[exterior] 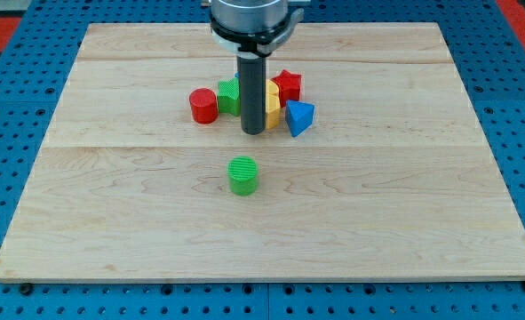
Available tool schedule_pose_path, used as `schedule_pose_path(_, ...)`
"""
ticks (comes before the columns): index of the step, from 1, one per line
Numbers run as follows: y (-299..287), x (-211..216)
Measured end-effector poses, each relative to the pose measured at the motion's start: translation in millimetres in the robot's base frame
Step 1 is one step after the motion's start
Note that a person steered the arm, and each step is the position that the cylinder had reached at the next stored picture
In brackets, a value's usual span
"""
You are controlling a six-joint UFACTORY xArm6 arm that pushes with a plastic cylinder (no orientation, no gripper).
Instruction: Move yellow blocks upwards
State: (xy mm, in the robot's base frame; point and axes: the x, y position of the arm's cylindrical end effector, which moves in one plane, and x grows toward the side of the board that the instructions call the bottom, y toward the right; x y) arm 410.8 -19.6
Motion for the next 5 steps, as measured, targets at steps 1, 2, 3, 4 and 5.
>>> schedule_pose_path(1, -3.6, -6.8)
schedule_pose_path(2, -8.1, -5.6)
schedule_pose_path(3, 2.3, 17.1)
schedule_pose_path(4, 23.5, 22.3)
schedule_pose_path(5, 24.3, 16.2)
